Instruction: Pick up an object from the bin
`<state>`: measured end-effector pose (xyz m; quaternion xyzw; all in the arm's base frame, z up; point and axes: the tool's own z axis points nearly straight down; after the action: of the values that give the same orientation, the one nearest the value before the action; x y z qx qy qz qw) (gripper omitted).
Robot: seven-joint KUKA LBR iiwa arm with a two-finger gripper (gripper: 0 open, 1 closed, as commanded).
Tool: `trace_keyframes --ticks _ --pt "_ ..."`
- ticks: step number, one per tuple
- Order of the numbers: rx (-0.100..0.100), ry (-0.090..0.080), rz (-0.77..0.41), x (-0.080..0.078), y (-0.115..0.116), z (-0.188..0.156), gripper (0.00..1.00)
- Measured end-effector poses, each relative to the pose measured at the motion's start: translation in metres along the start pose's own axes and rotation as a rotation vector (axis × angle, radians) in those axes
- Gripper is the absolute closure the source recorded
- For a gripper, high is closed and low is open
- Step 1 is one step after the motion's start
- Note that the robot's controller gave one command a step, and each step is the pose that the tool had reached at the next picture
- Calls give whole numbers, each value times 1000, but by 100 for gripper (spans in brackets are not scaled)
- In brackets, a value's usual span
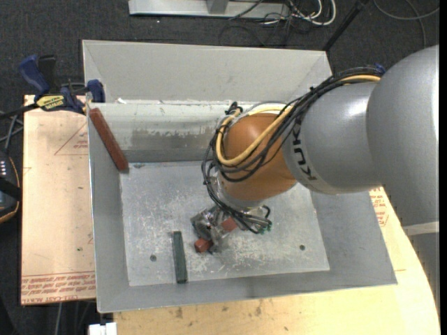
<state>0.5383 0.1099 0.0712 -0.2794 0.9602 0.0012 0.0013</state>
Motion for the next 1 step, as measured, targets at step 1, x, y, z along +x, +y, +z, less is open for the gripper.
trace_keyframes --ticks 1 --pt "0 0 0 0 0 0 100"
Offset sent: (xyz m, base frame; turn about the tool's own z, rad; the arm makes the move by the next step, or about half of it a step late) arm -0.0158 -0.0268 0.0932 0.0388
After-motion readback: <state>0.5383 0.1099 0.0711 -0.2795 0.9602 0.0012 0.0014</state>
